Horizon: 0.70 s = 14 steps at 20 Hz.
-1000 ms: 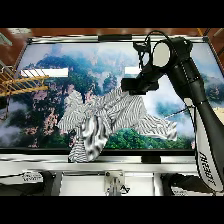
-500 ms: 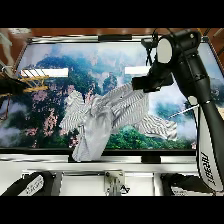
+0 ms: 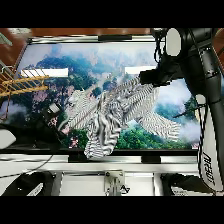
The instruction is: Fold the shirts.
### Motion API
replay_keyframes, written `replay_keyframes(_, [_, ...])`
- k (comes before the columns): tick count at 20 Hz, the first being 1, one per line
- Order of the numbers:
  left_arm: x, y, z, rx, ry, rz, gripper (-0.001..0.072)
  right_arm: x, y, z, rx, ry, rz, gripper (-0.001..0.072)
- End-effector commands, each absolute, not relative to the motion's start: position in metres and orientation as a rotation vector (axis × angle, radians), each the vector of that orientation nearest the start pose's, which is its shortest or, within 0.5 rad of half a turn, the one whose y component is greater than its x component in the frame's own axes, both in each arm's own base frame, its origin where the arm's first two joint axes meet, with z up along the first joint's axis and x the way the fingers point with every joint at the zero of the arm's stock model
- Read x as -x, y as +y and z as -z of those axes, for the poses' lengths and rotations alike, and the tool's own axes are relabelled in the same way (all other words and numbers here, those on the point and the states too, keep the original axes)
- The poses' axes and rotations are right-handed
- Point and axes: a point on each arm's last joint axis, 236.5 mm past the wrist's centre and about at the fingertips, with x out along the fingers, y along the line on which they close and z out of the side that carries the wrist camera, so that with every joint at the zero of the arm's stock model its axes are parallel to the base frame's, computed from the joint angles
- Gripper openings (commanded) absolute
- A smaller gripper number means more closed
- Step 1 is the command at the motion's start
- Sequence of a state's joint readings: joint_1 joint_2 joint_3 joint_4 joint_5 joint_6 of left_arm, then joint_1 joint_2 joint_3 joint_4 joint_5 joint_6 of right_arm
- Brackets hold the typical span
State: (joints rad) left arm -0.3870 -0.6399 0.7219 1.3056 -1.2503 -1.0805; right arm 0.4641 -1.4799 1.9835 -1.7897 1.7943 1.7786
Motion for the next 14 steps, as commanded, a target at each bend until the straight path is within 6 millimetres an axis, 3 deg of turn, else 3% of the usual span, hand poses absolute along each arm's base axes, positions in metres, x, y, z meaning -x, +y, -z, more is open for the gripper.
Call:
replay_keyframes(1, [-0.188, -0.146, -0.033, -0.514, 1.029, 0.808, 0.0058, -0.372, 0.129, -0.176, 0.214, 1.249, -0.042, 0.0074])
replay_keyframes(5, [-0.193, -0.138, -0.044, -0.544, 0.972, 0.774, 0.0058, -0.37, 0.126, -0.176, 0.217, 1.259, -0.034, 0.0074])
replay_keyframes(10, [-0.192, -0.123, -0.076, -0.513, 0.845, 0.687, 0.0058, -0.369, 0.125, -0.176, 0.212, 1.263, -0.024, 0.0074])
replay_keyframes(14, [-0.169, -0.137, -0.065, -0.517, 0.88, 0.812, 0.0058, -0.37, 0.124, -0.176, 0.211, 1.26, -0.015, 0.0074])
